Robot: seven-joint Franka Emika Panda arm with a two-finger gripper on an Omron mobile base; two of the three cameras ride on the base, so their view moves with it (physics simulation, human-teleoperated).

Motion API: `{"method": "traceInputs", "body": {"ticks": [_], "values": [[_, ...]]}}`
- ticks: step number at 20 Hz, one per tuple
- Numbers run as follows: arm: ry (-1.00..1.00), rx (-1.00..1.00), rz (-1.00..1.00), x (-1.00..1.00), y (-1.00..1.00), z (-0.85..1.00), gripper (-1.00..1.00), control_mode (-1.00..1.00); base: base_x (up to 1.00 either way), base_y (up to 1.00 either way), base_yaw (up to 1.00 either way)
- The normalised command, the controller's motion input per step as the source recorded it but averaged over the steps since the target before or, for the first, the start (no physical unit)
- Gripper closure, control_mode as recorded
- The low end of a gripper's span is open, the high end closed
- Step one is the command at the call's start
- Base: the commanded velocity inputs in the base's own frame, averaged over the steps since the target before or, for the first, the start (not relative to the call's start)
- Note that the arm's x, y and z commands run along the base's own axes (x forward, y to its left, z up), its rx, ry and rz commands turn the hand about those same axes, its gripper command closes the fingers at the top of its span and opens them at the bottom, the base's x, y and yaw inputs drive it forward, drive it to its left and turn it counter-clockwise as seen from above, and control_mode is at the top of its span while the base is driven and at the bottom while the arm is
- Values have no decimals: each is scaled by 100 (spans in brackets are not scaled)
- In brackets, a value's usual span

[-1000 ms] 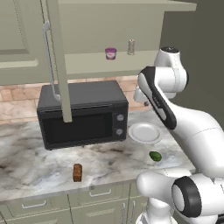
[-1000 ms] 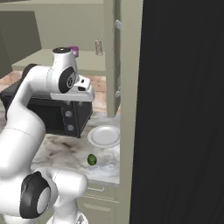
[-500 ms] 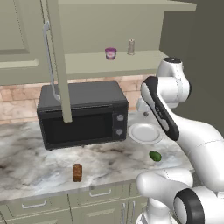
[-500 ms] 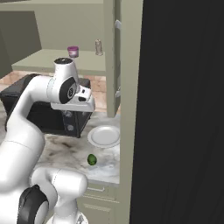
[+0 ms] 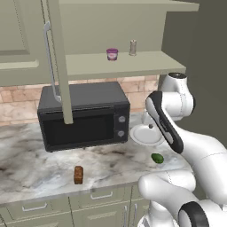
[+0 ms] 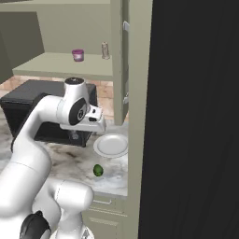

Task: Pick the avocado and bread from the counter and place them on the plate. Then pick the jam from the cabinet and place it next to the plate. Lastly close the cabinet door.

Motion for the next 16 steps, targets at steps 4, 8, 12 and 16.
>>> {"method": "traceInputs", "body": {"ticks": [4, 8, 12, 16], "values": [[2, 0, 0, 0, -29, -53, -100, -100, 0, 0, 0], [0, 0, 0, 0, -29, -51, -100, -100, 0, 0, 0], [0, 0, 0, 0, -29, -57, -100, -100, 0, 0, 0], [0, 0, 0, 0, -7, -56, -100, -100, 0, 0, 0]]}}
